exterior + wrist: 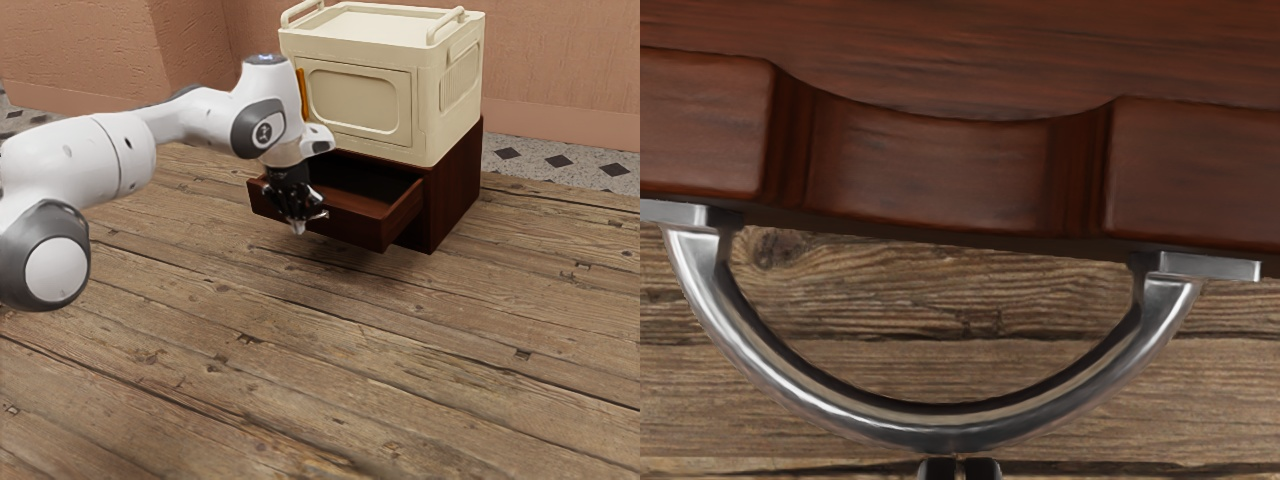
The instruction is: Push the drawer handle with one arm to close the drawer
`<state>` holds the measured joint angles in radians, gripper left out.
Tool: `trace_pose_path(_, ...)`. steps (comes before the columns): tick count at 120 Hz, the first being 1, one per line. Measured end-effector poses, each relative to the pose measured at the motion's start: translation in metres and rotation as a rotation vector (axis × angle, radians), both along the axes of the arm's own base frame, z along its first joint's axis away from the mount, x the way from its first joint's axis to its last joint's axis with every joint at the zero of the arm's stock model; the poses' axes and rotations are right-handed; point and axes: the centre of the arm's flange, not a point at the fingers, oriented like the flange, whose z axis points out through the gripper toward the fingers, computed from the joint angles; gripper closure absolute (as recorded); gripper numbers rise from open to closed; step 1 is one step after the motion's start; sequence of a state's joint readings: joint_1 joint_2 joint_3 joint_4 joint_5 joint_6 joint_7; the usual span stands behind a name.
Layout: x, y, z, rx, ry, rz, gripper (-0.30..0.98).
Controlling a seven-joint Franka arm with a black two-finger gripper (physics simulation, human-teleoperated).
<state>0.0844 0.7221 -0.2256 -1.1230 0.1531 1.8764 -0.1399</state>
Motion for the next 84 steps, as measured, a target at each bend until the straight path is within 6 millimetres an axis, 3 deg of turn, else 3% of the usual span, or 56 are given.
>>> trace_pose_path(21,0.006,0.004,-0.007,-0.003,-0.003,-0.002,0.79)
trace_pose_path(55,0.014,0.008,0.009,-0.007,-0.049,-0.009,0.79)
trace_pose_path(84,0.021,0.008,0.0,-0.016,-0.071,-0.016,0.79)
